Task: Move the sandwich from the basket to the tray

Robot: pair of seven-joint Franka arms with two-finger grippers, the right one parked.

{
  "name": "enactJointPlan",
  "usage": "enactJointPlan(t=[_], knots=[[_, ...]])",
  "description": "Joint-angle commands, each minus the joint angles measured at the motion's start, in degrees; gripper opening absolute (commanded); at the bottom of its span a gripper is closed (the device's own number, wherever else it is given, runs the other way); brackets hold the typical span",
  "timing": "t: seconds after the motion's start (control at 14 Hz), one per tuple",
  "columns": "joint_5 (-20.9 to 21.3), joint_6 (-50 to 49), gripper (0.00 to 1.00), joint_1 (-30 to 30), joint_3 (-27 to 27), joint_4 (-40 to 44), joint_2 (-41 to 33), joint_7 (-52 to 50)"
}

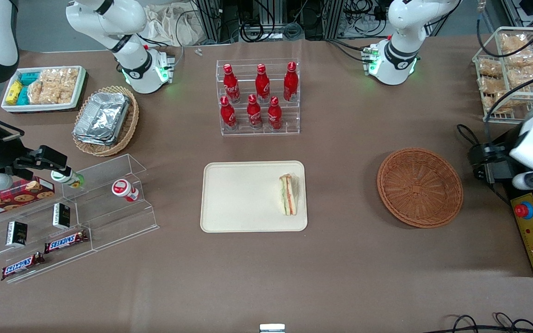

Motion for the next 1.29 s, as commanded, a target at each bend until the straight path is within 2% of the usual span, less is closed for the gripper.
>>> enactJointPlan(t=[0.0,1.0,1.07,1.21], knots=[[-2.4,0.8,1.0,0.7,2.5,-1.2,-2.7,10.3],[-2.8,-0.5,1.0,0.9,4.9,0.0,-3.0,12.3],[-3.3,-0.5,1.0,-1.8,8.4,0.1,-3.0,12.6],[-4.9,-0.4,1.0,-13.1,20.9,0.1,-3.1,12.7]])
